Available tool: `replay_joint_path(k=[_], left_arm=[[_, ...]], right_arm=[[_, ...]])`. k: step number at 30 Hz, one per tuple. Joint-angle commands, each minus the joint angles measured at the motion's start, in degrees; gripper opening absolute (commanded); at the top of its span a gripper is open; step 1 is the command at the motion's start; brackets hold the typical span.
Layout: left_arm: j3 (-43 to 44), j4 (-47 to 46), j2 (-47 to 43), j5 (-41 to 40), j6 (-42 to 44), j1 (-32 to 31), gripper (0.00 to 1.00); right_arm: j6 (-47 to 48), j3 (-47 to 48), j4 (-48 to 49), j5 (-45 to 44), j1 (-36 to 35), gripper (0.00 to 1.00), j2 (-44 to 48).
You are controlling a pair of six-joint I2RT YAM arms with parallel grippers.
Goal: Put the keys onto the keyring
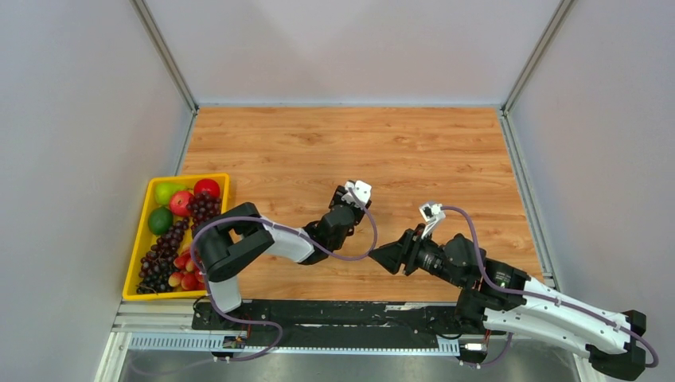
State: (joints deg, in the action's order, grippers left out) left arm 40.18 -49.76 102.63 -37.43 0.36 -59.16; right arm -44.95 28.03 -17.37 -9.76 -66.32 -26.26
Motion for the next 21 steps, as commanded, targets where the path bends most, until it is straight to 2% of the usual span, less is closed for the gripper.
replay_joint_path(k=[1,8,14,16,21], left_arm=[[4.49,0.8,1.56,2.17,1.48,0.09,0.6],[8.69,2.86,2.05,6.32,0.7,0.07,0.63],[10.22,8.18,-4.98,8.86,0.34,0.11,0.67],[10.75,11.81,-8.1,9.58,0.14,0.05,0.69],[9.82,18.77,-15.92,12.14,-0.01,0.09,0.82]], right_arm=[[-0.52,-0.08,0.12,-1.42,-0.26,0.54,1.53],[-1.42,-0.14,-1.7,-2.96,-0.21,0.55,3.41],[-1.58,0.71,-4.63,-5.71,-0.21,0.6,4.28],[-1.06,1.25,-5.08,-6.83,-0.21,0.66,4.01],[1.02,3.79,-6.41,-9.28,-0.21,0.8,2.02]])
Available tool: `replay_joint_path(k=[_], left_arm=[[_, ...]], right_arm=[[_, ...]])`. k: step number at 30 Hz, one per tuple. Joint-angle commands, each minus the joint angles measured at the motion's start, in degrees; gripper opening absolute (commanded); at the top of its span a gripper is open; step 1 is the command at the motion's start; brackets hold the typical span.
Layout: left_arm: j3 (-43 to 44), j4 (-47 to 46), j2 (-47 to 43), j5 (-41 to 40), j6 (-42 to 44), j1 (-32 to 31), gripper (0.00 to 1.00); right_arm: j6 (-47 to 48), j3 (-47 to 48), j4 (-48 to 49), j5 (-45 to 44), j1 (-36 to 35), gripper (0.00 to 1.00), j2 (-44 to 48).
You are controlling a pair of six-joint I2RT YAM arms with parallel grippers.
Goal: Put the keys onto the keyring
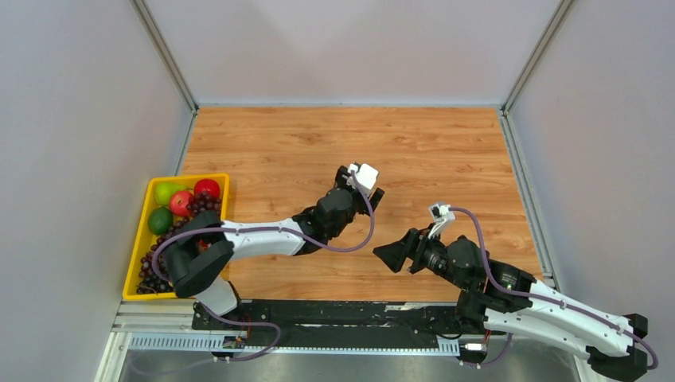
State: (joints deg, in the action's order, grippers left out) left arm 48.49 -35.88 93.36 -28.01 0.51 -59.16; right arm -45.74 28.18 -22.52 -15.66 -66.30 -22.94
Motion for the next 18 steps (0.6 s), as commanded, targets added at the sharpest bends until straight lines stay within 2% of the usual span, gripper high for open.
replay_joint_path(k=[1,2,3,11,18], left_arm=[[0.99,5.53,-9.09,3.1,-1.46,0.09,0.86],[0.73,7.04,-10.31,3.25,-1.91,0.09,0.94],[0.29,8.74,-12.86,3.49,-2.73,0.09,0.97],[-2.02,21.04,-26.67,2.49,-6.93,0.09,1.0],[-1.37,33.92,-37.71,-0.72,-10.29,0.08,1.0]], right_arm=[[2.13,4.2,-1.62,-4.09,-0.3,0.85,-1.84],[2.59,4.83,-1.88,-4.88,-0.27,0.97,-2.42],[3.04,5.53,-2.38,-5.92,-0.25,0.99,-3.18],[3.67,13.1,-8.92,-15.43,-0.29,1.0,-9.96],[5.06,16.06,-9.92,-21.94,-0.16,1.0,-13.11]])
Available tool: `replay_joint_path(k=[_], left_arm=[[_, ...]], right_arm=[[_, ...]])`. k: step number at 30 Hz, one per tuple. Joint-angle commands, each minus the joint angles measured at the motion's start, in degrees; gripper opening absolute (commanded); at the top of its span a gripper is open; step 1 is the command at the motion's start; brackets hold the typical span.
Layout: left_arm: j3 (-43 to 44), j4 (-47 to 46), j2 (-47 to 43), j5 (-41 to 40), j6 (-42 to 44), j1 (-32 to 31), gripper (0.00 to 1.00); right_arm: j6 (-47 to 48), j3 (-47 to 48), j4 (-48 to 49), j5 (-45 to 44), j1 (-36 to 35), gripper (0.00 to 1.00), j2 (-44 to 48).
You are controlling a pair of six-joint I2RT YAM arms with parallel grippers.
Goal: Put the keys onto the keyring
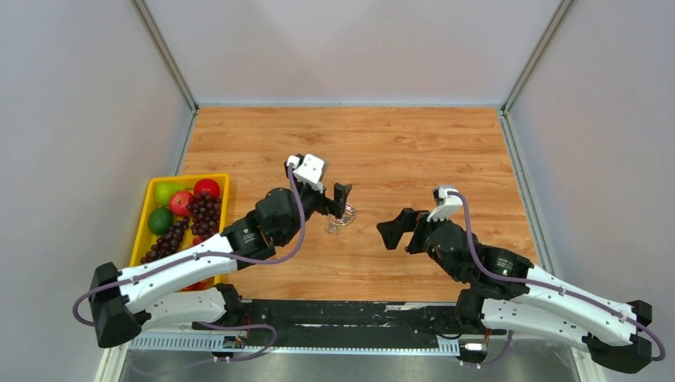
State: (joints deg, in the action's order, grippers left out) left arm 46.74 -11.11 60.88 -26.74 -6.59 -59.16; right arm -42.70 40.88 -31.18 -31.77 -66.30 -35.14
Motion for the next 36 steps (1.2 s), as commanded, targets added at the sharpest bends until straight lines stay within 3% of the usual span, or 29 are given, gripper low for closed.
replay_joint_path(k=[1,6,14,26,36], left_arm=[[0.46,11.66,-6.16,-2.13,-3.48,0.09,1.0],[1.8,22.61,-13.2,-0.27,-5.81,0.06,1.0],[2.84,33.53,-20.6,5.92,-8.04,0.09,1.0],[0.72,36.02,-32.19,9.89,-8.17,0.09,1.0],[0.36,35.64,-32.88,11.52,-5.55,0.09,1.0]], right_arm=[[2.53,3.96,-1.28,-6.58,-0.21,1.0,-1.43],[10.03,10.23,-1.63,-3.7,-0.17,1.0,-7.76],[14.6,19.37,-2.29,-7.49,-0.14,1.0,-20.03],[15.87,24.4,-2.56,-11.88,-0.15,1.0,-22.85],[17.82,25.03,-2.49,-14.29,-0.22,1.0,-22.77]])
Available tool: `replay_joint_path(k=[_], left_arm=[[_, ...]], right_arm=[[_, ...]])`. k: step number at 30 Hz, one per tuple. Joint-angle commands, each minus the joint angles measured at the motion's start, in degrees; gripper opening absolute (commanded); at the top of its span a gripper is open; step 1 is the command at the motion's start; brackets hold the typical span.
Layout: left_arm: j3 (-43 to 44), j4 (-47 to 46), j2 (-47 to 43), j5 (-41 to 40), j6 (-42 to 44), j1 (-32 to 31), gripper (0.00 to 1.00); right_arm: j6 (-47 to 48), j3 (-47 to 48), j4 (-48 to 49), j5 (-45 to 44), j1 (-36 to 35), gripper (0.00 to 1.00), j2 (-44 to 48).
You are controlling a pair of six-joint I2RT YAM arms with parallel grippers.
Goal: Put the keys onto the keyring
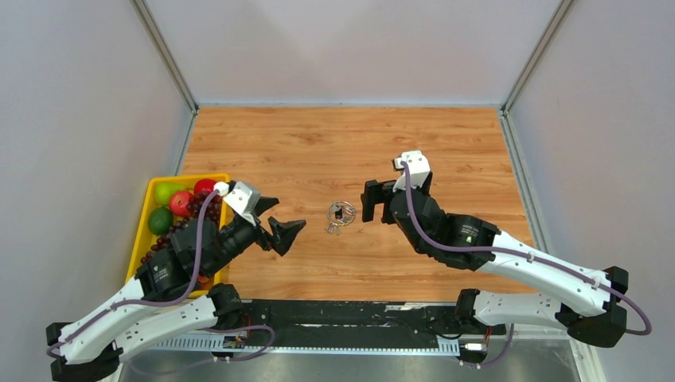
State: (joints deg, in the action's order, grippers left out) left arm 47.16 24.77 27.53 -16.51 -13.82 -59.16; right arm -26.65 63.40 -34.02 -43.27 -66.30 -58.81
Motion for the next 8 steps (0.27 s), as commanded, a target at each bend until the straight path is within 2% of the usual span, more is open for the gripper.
replay_joint_path(k=[1,8], left_arm=[[-0.01,-0.14,0.67,1.54,1.78,0.09,1.0],[0.54,-0.5,2.4,2.62,2.74,0.07,1.0]], right_arm=[[1.78,2.38,0.34,-3.22,-0.21,1.0,1.09],[3.92,1.36,0.96,-2.32,-0.15,1.0,1.7]])
